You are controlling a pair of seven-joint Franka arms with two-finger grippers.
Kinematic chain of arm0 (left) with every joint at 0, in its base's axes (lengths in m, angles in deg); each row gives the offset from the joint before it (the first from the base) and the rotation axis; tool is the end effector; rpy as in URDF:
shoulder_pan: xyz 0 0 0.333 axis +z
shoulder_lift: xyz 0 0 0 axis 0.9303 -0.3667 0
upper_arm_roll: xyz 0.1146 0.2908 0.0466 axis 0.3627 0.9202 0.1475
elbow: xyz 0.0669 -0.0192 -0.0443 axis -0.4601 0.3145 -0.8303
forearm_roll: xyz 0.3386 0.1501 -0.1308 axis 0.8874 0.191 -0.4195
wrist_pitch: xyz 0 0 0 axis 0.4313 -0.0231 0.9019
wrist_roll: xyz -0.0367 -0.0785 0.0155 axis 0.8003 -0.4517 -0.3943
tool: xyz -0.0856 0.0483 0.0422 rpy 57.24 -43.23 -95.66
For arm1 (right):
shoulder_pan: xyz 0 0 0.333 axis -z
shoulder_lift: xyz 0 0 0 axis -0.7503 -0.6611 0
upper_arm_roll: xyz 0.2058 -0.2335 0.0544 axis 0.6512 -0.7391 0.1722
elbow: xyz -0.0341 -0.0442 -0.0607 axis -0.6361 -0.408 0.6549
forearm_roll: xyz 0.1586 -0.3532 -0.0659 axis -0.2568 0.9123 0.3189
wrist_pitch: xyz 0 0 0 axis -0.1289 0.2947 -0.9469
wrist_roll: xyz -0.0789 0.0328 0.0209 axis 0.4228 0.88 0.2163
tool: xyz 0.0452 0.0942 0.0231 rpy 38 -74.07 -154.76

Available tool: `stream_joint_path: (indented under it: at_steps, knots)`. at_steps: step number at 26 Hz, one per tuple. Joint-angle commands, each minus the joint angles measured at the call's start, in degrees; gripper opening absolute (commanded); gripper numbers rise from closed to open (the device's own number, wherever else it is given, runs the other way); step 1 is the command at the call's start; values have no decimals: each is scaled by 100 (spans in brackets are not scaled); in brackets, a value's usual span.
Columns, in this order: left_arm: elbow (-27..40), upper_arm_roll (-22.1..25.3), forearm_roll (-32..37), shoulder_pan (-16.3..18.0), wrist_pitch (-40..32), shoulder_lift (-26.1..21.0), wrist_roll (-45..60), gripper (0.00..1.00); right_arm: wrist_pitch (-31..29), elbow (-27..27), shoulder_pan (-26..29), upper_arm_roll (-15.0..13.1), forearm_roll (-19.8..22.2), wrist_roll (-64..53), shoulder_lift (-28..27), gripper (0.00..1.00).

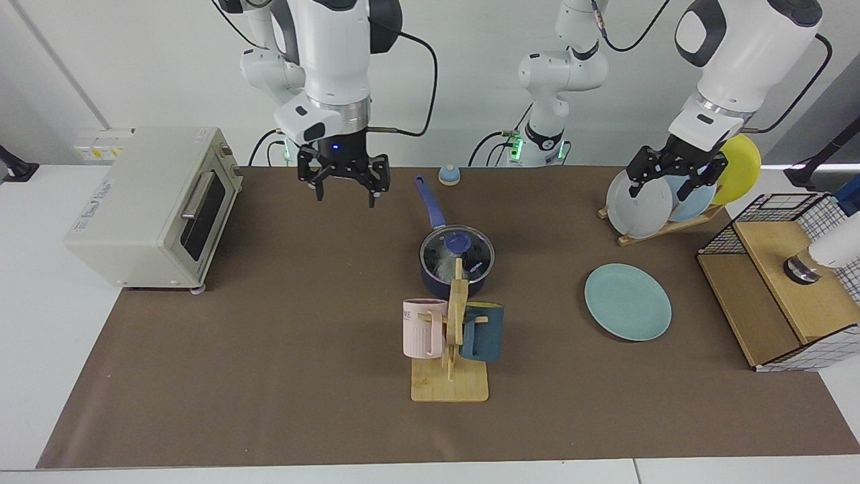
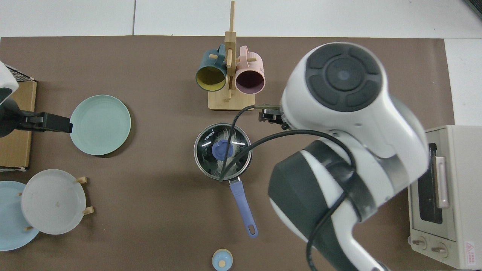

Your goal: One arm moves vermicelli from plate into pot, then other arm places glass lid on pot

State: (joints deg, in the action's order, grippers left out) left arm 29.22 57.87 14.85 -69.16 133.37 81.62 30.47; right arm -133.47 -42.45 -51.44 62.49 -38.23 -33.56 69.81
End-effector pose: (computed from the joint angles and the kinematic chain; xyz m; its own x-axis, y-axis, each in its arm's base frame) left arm 0.5622 -0.0031 0.6062 0.9930 -0.1096 0.0431 -0.1113 -0.9930 0.0386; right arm 0.5762 0.2091 0.6097 0.9829 -0.1481 0.1092 -0.1567 -0.9848 0.0744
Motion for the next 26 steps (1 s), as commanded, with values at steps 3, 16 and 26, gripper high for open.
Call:
stream_joint_path:
  at_steps: [3, 16, 26]
  knots:
    - [128, 18, 64, -38, -40, 139, 24, 100, -20, -590, 36, -1000, -566, -976, 535, 98]
    - [128, 18, 64, -38, -48, 139, 24, 100, -450, -1319, 36, -1897, -936, -2268, 957, 98]
    - [128, 9, 64, -38, -49, 139, 41, 100, -802, -1891, 36, -2047, -936, -2541, 1230, 98]
